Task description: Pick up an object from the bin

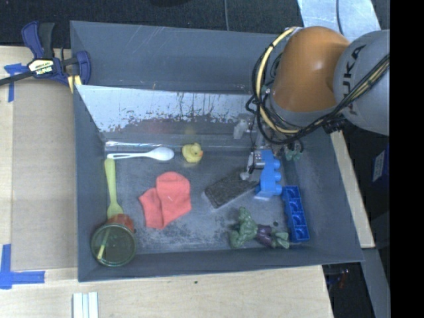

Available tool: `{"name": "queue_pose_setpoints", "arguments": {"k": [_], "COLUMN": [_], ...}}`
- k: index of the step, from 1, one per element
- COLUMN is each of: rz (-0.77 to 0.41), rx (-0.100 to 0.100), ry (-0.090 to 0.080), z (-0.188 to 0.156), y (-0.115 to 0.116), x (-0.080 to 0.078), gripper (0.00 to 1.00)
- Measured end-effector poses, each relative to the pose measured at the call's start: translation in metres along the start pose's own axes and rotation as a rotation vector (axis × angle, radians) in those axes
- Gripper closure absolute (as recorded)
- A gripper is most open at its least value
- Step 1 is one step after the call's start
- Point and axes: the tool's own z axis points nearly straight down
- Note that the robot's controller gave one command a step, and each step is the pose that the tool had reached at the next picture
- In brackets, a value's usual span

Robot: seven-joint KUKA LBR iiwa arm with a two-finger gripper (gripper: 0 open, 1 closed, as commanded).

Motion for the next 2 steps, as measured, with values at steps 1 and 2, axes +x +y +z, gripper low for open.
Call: {"name": "queue_pose_setpoints", "arguments": {"k": [1, 2], "rz": [0.000, 0.061], "rx": [0.000, 0.000], "ry": [-0.008, -0.014], "z": [-0.004, 0.061], "y": [0.000, -0.005], "x": [-0.002, -0.002], "gripper": [0.00, 0.00]}}
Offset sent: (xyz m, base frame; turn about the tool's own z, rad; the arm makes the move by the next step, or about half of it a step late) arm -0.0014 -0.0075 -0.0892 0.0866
